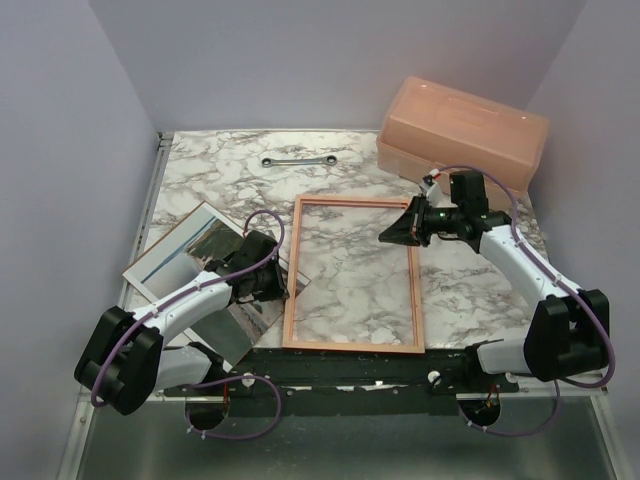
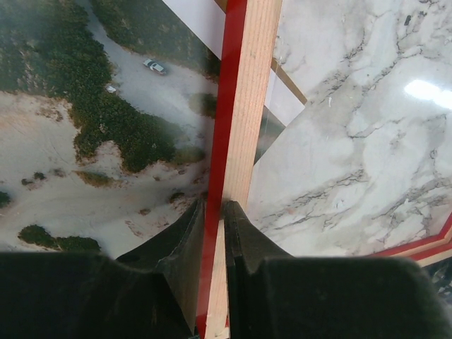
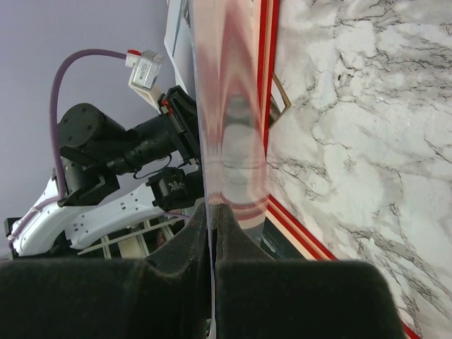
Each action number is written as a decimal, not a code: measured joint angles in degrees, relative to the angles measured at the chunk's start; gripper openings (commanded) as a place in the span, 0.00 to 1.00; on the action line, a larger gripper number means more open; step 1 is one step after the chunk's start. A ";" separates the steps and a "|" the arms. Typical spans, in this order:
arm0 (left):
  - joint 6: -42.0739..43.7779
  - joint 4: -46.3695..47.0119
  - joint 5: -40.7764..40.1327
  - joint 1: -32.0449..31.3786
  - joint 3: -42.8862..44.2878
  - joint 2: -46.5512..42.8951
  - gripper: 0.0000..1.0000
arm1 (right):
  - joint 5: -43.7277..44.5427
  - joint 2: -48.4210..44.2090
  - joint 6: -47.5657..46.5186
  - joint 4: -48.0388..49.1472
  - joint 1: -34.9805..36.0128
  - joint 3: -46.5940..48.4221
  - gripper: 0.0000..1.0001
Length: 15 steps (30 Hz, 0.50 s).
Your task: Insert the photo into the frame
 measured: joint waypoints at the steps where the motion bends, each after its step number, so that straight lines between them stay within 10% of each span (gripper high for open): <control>1: 0.00 0.00 0.00 0.00 0.02 0.00 0.18 | 0.00 0.04 0.02 -0.09 0.00 0.00 0.01; 15: 0.09 -0.11 -0.13 0.00 0.15 0.20 0.18 | 0.09 -0.63 4.81 2.14 0.00 -2.08 0.00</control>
